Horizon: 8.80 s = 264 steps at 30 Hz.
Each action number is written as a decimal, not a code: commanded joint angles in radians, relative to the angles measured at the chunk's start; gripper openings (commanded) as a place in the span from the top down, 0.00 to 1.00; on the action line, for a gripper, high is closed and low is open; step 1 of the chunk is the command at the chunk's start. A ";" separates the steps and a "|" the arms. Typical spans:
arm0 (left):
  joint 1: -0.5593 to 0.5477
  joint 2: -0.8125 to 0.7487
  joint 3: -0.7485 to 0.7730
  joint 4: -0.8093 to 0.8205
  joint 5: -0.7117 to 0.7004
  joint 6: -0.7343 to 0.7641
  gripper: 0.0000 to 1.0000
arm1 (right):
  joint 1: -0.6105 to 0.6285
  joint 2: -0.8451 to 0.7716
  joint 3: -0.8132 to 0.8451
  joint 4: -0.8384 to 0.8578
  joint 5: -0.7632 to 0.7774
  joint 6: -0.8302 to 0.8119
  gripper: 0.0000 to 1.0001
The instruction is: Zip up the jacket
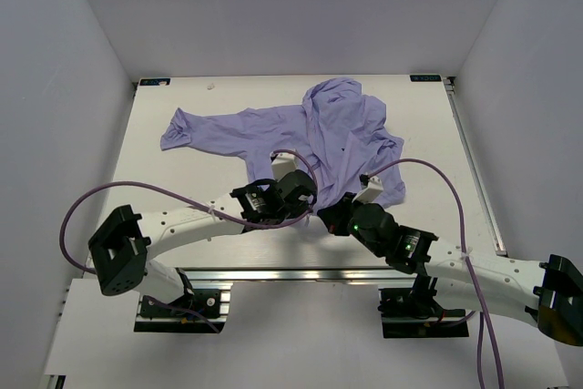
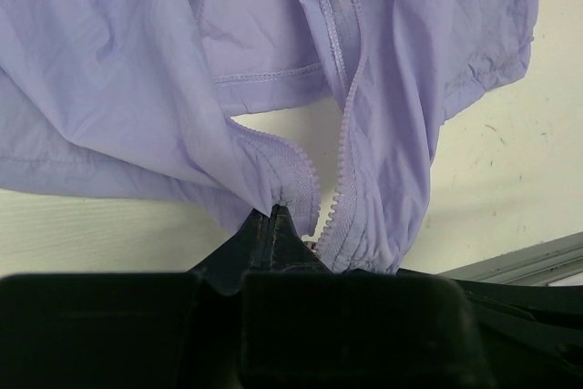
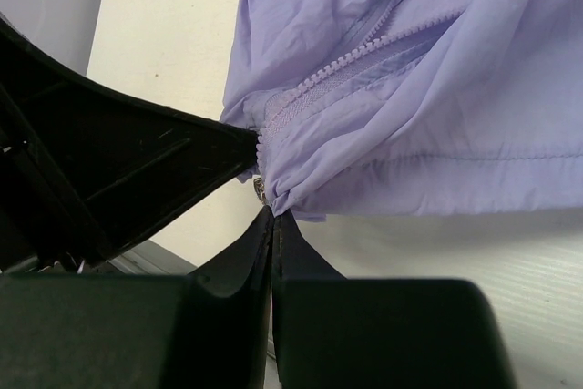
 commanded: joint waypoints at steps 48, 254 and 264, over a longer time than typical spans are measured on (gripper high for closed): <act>0.000 -0.081 -0.022 0.012 -0.017 -0.025 1.00 | -0.001 -0.043 -0.027 0.063 0.041 0.050 1.00; 0.052 -0.248 -0.093 0.162 -0.093 0.168 1.00 | -0.318 0.104 -0.034 0.578 -0.519 -0.189 1.00; 0.052 -0.273 -0.114 0.185 -0.076 0.154 1.00 | -0.318 0.146 -0.090 0.739 -0.478 -0.078 1.00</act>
